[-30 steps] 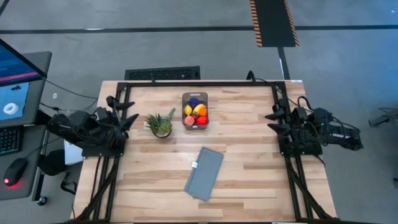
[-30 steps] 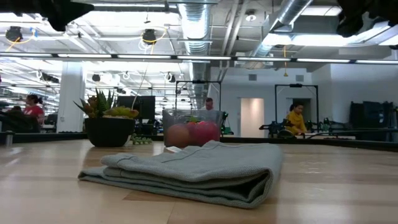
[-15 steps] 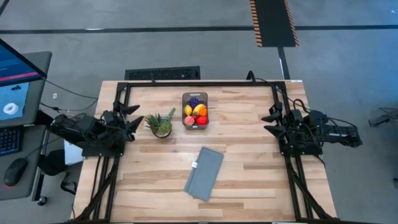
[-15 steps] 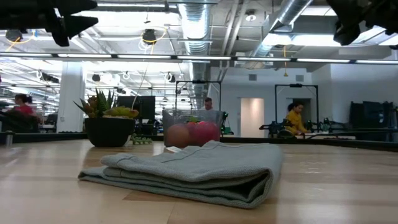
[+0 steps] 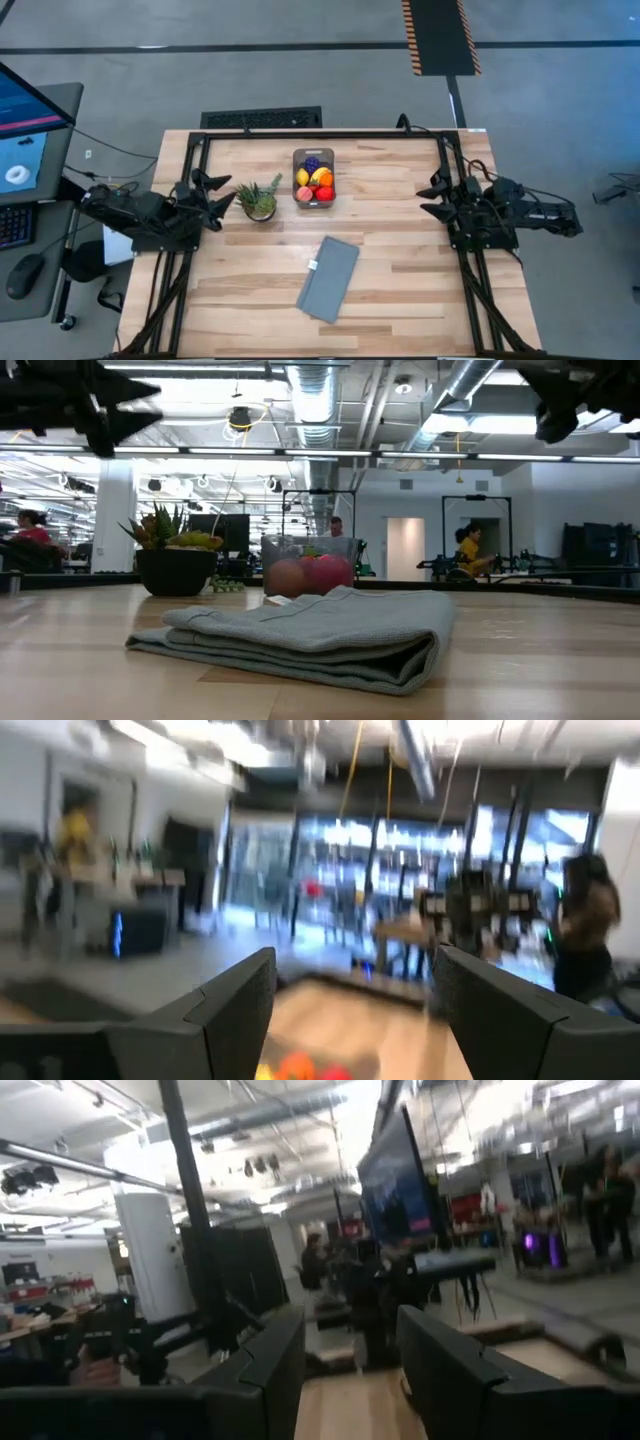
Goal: Pick and placing Produce into tupperware
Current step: Return to Home Position
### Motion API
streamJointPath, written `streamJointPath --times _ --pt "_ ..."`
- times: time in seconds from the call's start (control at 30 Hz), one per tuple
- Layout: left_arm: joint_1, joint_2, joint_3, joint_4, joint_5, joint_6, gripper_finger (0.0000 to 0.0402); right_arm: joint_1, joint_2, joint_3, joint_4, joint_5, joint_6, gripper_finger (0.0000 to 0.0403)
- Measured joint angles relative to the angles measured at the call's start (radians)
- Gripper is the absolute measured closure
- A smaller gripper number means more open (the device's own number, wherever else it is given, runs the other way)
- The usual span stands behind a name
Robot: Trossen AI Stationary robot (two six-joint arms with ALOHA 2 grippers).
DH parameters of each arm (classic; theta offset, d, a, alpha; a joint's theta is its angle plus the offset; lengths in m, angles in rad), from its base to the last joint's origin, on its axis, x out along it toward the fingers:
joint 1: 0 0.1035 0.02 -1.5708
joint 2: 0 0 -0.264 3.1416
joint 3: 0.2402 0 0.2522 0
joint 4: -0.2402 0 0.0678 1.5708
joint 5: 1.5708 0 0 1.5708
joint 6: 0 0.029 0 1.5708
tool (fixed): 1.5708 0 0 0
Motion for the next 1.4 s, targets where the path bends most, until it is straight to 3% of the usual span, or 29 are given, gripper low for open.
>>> streamJointPath --times 0.17,0.23,0.37,0.57,0.73,1.27,1.4 --pt "0.000 0.001 0.000 -0.288 -0.001 -0.263 0.0143 0.000 0.000 0.000 -0.064 0.000 0.034 0.0218" --pt "-0.001 0.004 0.000 -0.306 0.002 -0.311 0.0143 0.000 0.000 0.000 -0.080 0.000 0.035 0.0218" --pt "-0.003 0.000 0.000 -0.296 0.019 -0.278 0.0143 0.000 0.000 -0.002 -0.151 0.023 0.065 0.0220" --pt "-0.002 0.000 0.000 -0.307 0.010 -0.293 0.0143 0.000 0.000 -0.108 0.031 0.027 0.081 0.0219" --pt "-0.002 0.000 0.000 -0.310 -0.059 -0.315 0.0143 0.009 0.002 -0.151 0.082 0.030 0.103 0.0218" --pt "-0.002 0.003 0.000 -0.314 -0.061 -0.442 0.0143 0.017 0.000 -0.151 -0.012 0.072 0.048 0.0218" --pt "-0.005 0.014 0.000 -0.314 0.017 -0.237 0.0143 0.017 0.000 -0.151 -0.054 0.114 0.008 0.0220"
